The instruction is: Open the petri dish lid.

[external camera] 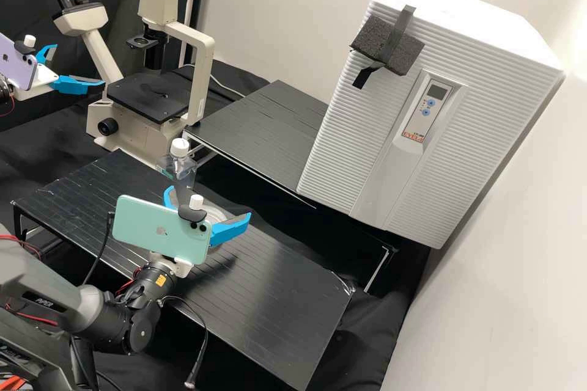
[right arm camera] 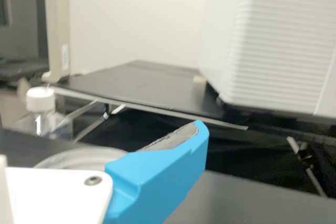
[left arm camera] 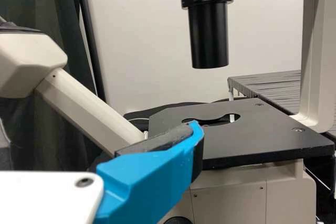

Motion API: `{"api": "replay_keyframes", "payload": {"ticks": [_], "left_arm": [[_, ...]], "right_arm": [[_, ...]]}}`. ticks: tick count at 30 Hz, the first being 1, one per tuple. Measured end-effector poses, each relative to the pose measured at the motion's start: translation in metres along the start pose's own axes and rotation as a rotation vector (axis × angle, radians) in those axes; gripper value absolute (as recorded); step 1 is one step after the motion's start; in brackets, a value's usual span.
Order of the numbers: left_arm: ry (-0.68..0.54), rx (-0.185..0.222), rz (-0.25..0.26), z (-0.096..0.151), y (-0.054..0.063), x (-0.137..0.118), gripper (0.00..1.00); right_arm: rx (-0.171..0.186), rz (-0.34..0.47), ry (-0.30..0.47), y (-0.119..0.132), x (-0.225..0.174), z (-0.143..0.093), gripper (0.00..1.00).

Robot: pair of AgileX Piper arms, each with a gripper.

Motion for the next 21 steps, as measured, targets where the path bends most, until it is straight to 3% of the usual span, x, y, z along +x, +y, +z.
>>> {"api": "replay_keyframes", "payload": {"ticks": [4, 21], "left_arm": [[0.000, 0.000, 0.000, 0.0000, 0.0000, 0.0000, 1.00], [0.000, 0.000, 0.000, 0.0000, 0.0000, 0.0000, 1.00]], "right_arm": [[-0.009, -0.036, -0.001, -0.0025, -0.0014, 0.0009, 1.00], [0.008, -0.058, -0.015, -0.0044, -0.0012, 0.0049, 1.00]]}}
